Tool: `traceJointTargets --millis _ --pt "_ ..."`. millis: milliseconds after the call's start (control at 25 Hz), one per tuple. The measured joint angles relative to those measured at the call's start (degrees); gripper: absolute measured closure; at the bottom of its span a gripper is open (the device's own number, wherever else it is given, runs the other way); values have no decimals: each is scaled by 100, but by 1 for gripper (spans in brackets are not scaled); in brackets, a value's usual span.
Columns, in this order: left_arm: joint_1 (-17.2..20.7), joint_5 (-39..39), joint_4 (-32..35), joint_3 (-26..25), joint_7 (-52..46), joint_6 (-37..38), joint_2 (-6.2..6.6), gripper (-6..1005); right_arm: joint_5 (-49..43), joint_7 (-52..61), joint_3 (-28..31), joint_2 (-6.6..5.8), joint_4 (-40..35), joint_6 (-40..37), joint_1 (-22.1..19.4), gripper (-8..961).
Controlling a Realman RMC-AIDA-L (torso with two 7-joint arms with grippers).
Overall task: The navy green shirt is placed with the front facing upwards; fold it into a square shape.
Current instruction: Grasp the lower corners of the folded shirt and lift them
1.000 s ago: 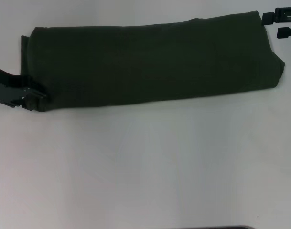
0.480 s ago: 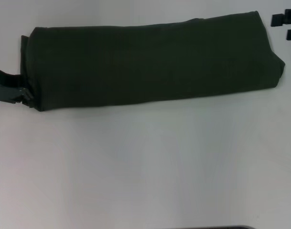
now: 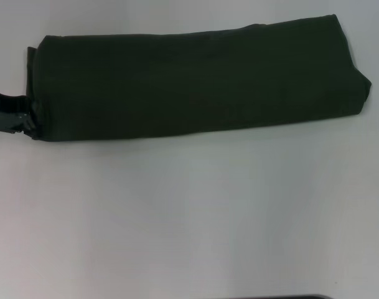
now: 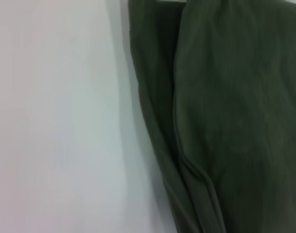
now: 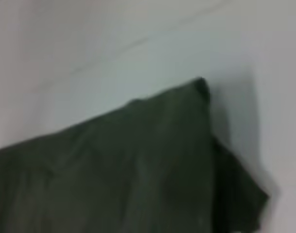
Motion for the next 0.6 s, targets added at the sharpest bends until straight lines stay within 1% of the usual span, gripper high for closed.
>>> traceJointTargets --millis 120,200,320,560,600 --pt "0 -11 14 -5 1 3 1 961 -195 36 2 6 -2 -10 32 13" --pt "-14 -11 18 -10 1 4 2 959 -193 -1 -5 68 12 9 55 13" --pt "-25 -28 24 -7 1 4 0 957 -202 -60 -42 196 48 130 93 13" --pt "-40 -37 43 9 1 12 -21 951 -261 -127 -64 512 71 494 132 13" --pt "-40 -38 50 10 1 12 -24 950 -285 -144 -72 539 83 526 140 14"
